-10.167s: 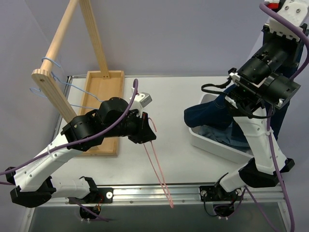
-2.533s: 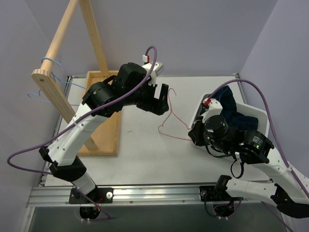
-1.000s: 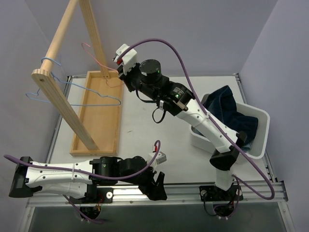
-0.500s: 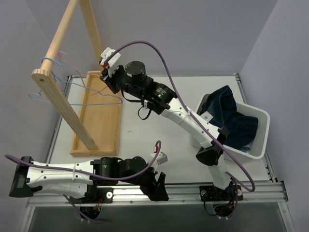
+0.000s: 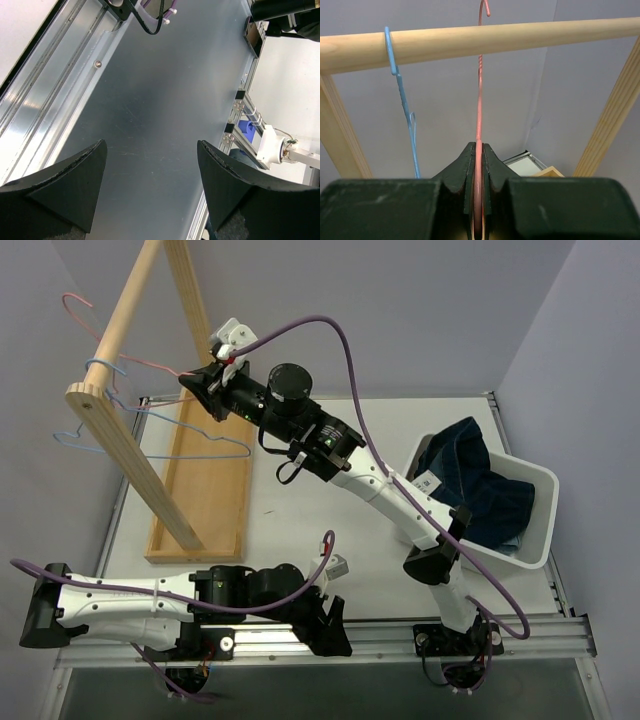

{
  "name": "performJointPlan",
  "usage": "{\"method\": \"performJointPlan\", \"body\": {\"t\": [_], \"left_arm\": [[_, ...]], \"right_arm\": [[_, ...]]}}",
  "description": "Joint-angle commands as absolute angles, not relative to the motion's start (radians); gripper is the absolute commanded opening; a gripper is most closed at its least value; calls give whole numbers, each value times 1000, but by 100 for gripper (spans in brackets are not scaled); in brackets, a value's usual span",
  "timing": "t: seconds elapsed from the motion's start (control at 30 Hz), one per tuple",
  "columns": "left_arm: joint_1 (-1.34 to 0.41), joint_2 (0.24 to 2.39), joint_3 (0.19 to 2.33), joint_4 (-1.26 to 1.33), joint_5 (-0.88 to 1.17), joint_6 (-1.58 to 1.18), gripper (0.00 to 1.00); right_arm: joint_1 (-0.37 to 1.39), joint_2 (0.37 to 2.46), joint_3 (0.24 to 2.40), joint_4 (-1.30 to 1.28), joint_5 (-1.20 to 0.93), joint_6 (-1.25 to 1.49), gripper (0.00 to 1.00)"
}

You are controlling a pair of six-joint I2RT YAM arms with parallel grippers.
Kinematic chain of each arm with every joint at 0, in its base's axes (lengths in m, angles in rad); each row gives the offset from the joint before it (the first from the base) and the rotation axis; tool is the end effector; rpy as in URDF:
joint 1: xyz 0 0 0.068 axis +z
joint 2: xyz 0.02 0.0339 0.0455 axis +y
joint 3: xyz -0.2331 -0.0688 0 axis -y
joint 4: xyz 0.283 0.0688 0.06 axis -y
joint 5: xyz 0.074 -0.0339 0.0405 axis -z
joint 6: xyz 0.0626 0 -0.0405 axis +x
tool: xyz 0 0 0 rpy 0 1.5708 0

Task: Remove the skirt from the hanger

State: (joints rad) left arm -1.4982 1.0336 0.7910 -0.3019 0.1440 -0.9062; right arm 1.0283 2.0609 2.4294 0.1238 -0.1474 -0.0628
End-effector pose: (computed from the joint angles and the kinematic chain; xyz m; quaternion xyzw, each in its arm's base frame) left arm 0.0132 -0.3060 0.2336 0.2872 0.8209 -0.4793 0.1180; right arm 0.2461 0.4260 0.5413 -0.3197 0.4050 0.4307 0.7404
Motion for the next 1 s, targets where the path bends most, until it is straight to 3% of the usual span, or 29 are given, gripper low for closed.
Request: {"method": "performJointPlan", "body": {"t": [0.0, 0.97], "left_arm": [[-1503, 1031, 816, -258, 160, -905, 81], [-1503, 1048, 811, -264, 152, -910, 81]], "right_arm": [[1028, 2002, 2415, 268, -158, -32, 0], [1031, 1678, 2019, 354, -68, -44, 0]]}}
